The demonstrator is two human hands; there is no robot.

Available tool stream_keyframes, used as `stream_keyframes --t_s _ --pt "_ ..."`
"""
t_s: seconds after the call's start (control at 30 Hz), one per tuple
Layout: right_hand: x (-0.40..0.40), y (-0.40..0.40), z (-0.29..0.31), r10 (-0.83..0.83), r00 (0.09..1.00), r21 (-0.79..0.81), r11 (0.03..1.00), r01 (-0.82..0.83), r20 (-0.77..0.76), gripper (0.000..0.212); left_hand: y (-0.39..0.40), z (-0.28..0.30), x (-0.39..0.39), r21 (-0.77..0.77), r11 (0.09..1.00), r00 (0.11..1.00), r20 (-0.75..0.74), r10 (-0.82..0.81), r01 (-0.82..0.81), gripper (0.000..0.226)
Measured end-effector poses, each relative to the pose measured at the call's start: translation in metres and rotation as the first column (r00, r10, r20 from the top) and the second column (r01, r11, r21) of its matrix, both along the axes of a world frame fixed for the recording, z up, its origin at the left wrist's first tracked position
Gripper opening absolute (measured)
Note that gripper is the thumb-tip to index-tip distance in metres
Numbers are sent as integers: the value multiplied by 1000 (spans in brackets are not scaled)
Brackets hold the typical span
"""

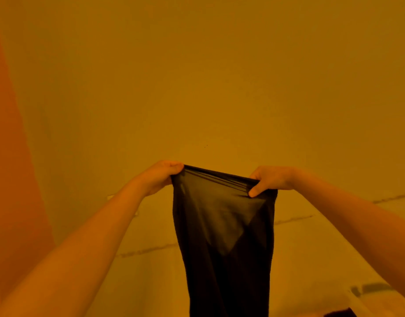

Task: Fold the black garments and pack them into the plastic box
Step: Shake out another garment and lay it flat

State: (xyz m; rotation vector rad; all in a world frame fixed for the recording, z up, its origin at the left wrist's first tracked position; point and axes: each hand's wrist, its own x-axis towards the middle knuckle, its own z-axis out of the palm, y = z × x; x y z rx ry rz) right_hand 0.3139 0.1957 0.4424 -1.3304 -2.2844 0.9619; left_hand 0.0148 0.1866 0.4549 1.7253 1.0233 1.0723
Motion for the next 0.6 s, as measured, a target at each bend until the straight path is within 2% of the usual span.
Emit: stream_keyframes --t_s 0.1,0.17,0.23,0.27,0.3,0.33,0.4,0.47,0.5,0.53,0.6 --pt "21 2 -11 -78 986 29 997 75 148 12 2 -4 -17 -40 994 982 159 106 -101 26" --pt "37 3 -12 -142 936 102 988 114 324 14 2 -6 -32 -40 974 958 178 227 -223 25" --pt "54 4 -12 -203 854 174 976 134 479 14 0 -7 -47 33 947 947 21 320 -321 23" --pt "62 5 -12 -234 818 208 968 144 525 13 0 -6 -54 106 936 930 -124 347 -335 24" --pt "68 6 -11 -267 789 245 957 153 554 10 -1 -5 -60 195 929 881 -303 362 -315 27" --pt "73 8 -9 -297 759 283 947 154 579 9 0 -3 -64 279 926 790 -492 365 -254 31" --pt "79 9 -3 -336 691 345 929 132 640 16 1 1 -66 353 931 531 -773 348 -96 34" --pt "84 11 5 -376 619 396 911 113 689 29 3 5 -64 391 920 300 -877 374 -6 36" --pt "87 12 8 -404 592 430 897 105 697 32 3 8 -64 415 910 232 -887 399 23 33" --pt "91 13 11 -432 579 464 880 103 691 32 2 10 -65 434 900 188 -888 420 38 27" --pt "97 13 16 -476 587 516 849 113 655 33 0 13 -64 471 881 164 -873 459 47 21"
